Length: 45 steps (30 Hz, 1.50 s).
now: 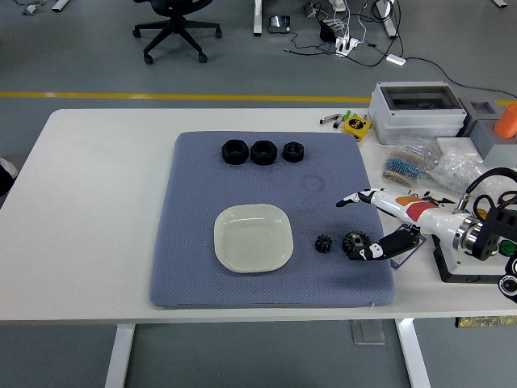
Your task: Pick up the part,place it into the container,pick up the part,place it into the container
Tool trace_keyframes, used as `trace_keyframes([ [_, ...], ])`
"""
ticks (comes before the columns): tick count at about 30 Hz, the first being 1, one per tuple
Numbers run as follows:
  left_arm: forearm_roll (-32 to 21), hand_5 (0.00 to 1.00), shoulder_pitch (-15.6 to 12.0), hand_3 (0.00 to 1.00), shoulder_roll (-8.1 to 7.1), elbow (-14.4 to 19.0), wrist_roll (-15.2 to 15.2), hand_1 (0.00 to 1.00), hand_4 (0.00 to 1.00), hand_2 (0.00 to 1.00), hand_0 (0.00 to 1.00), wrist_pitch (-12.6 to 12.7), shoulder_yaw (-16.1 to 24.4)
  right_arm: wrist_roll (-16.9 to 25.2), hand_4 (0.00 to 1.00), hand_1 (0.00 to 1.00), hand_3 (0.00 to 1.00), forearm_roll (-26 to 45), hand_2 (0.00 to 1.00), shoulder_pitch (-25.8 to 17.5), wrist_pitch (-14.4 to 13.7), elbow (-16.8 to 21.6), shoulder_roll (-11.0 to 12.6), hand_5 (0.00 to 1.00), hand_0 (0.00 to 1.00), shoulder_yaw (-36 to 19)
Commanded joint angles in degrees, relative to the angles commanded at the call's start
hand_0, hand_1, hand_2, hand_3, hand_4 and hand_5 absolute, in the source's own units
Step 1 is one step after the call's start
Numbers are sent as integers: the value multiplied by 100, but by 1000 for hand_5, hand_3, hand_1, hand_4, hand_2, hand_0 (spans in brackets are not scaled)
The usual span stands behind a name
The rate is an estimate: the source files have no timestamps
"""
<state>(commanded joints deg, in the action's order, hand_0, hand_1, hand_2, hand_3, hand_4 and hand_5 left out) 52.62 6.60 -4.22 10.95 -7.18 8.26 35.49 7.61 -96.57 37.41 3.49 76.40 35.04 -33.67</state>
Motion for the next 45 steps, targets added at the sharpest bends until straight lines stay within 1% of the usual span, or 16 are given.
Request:
trace_keyframes([
  [5,-38,623,2,584,-9,1,4,688,641,631,742,6,-15,-20,998,825,867,-960,844,130,21,-266,-162,344,896,106],
  [8,-25,623,8,584,-14,7,-5,688,641,631,742,2,-8,-56,998,825,867,-1162,844,263,-2,-489,-309,344,896,271],
  [9,-18,623,10,584,-15,9,-9,686,640,632,741,-1,-8,-58,998,789,853,-1172,806,293,-8,-563,-354,334,841,309],
  [14,-4,623,18,584,-14,16,-19,686,640,632,741,-5,1,-28,998,789,853,-1179,806,413,-18,-908,-574,334,841,444],
  [15,-3,622,19,585,-15,16,-19,684,640,630,742,-5,3,-25,998,751,834,-1174,788,424,-22,-940,-593,327,771,456],
  [17,1,622,20,585,-15,16,-22,684,640,630,742,-4,11,-11,998,751,834,-1146,788,464,-24,-1044,-640,327,771,510],
  [20,3,622,22,585,-16,17,-24,684,640,630,742,-5,13,-6,998,751,834,-1113,788,491,-18,-1139,-673,327,771,558],
  [21,12,623,23,584,-13,18,-28,683,640,629,742,-7,23,-11,998,721,821,-1041,765,501,-12,-1199,-692,328,731,580],
  [26,42,623,22,584,-12,21,-36,683,640,629,742,-14,38,7,998,721,821,-963,765,510,-70,-1389,-758,328,731,594],
  [27,61,623,23,584,-10,22,-40,682,640,630,742,-17,48,16,998,671,780,-951,733,510,-102,-1428,-767,325,660,590],
  [32,89,623,19,584,-2,25,-49,682,640,630,742,-21,73,37,998,671,780,-870,733,508,-172,-1579,-793,325,660,602],
  [33,98,623,19,584,-1,25,-51,680,641,629,742,-22,77,40,998,595,692,-873,669,508,-176,-1600,-797,321,494,612],
  [38,162,623,10,584,4,30,-65,680,641,629,742,-34,114,72,998,595,692,-785,669,494,-177,-1755,-864,321,494,662],
  [39,161,622,9,584,5,30,-65,679,640,629,742,-33,118,83,973,547,584,-758,611,492,-184,-1775,-871,311,420,672],
  [44,211,622,12,584,8,31,-75,679,640,629,742,-42,145,42,973,547,584,-553,611,494,-264,-1821,-881,311,420,705],
  [45,207,622,13,584,8,32,-75,679,640,629,742,-42,140,35,869,444,501,-512,519,488,-284,-1827,-883,348,276,710],
])
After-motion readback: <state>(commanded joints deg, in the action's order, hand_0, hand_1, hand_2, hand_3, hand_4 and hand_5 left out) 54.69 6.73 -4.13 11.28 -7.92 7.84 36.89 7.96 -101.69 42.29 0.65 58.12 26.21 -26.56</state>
